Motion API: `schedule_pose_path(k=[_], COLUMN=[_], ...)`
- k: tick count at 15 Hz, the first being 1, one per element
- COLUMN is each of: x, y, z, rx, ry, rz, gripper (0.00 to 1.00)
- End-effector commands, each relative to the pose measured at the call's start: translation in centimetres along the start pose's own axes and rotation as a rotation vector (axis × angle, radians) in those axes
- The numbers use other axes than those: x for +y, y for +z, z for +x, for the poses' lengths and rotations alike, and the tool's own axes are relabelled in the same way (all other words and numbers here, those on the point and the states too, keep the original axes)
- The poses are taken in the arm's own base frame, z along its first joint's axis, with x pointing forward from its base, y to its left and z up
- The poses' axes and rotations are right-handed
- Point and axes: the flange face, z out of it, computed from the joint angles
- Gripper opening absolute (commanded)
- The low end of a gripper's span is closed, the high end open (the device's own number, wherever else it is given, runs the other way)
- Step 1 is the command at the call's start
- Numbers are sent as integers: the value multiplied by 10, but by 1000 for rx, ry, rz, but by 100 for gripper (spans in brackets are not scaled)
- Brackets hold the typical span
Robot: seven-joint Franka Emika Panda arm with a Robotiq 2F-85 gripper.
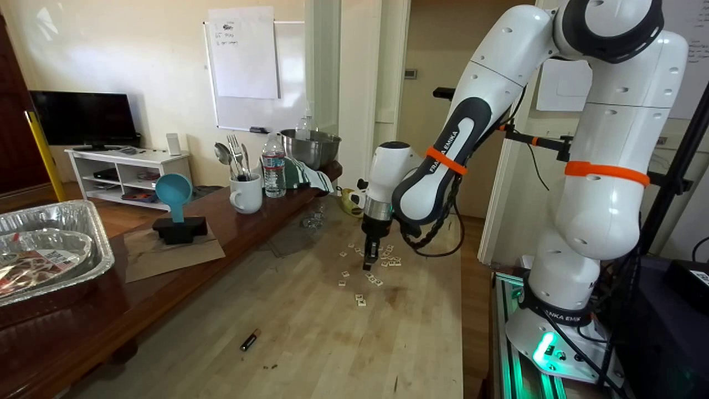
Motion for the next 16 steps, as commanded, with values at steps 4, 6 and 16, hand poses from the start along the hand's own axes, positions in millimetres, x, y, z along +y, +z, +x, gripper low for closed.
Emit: schedule_pose_path(k=[4,6,16], x=[3,8,8], y=[6,9,28], z=[-10,-9,-12], rx=[-58,-36,-7], ry=[185,231,324], rz=[53,39,48], gripper=[0,0,0])
